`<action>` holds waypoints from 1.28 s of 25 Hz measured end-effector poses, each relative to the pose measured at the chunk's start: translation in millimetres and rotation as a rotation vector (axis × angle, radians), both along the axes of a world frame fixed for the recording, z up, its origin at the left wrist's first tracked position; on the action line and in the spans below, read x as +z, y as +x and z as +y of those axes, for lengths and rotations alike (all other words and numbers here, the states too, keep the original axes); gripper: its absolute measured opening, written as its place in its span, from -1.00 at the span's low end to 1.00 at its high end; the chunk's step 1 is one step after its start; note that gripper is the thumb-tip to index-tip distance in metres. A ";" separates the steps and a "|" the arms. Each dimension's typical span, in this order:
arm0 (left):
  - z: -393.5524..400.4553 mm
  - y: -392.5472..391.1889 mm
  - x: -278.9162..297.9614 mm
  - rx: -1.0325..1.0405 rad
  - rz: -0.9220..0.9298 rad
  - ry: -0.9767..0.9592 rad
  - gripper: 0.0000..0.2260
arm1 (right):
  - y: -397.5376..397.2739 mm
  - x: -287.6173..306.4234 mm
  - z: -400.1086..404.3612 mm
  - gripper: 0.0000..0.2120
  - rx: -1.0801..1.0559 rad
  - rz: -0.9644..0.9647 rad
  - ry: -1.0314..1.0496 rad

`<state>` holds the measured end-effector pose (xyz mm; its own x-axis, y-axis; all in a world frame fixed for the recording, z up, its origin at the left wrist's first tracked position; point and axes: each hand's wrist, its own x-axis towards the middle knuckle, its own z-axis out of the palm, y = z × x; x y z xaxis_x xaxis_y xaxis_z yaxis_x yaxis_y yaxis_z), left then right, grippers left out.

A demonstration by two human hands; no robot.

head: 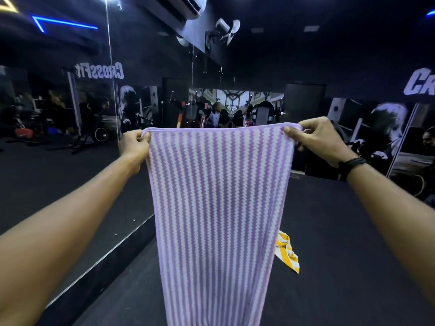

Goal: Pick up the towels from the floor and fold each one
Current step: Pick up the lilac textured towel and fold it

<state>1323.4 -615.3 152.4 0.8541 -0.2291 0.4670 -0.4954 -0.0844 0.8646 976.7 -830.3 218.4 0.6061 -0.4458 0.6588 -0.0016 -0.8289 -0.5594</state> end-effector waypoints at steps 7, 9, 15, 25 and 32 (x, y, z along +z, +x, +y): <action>-9.2 -15.0 -17.7 -0.060 -0.033 0.080 -0.82 | -16.9 -27.1 -16.6 -0.82 -0.124 0.067 0.140; -16.3 -23.4 -17.4 -0.094 -0.055 0.105 -0.82 | -22.4 -34.6 -17.9 -0.84 -0.184 0.052 0.133; -30.3 -33.7 -14.8 -0.160 -0.109 0.085 -0.84 | -43.2 -44.5 -24.6 -0.84 -0.292 -0.013 0.151; -33.9 -63.5 -7.9 -0.658 0.000 0.580 -0.80 | -67.5 -49.0 -27.8 -0.88 -0.254 0.422 0.259; -42.7 -90.2 14.5 -0.949 0.169 0.176 -0.16 | -62.3 -20.5 -25.1 -0.30 0.050 0.106 0.507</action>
